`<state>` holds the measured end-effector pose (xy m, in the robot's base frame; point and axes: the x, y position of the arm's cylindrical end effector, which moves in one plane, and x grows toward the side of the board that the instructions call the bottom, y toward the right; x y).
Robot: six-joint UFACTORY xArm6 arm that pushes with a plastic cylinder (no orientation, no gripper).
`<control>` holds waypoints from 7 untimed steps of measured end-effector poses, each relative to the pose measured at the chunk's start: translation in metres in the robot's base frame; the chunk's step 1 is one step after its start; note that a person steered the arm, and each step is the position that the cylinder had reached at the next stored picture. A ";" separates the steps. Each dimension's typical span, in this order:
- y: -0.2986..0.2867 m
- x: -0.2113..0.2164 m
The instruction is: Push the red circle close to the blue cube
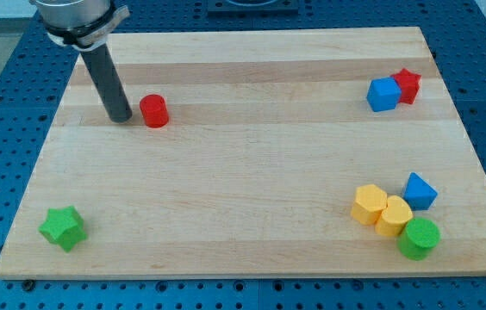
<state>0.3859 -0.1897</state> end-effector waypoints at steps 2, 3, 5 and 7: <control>0.052 -0.001; 0.105 -0.001; 0.227 -0.001; 0.308 -0.004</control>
<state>0.3821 0.1188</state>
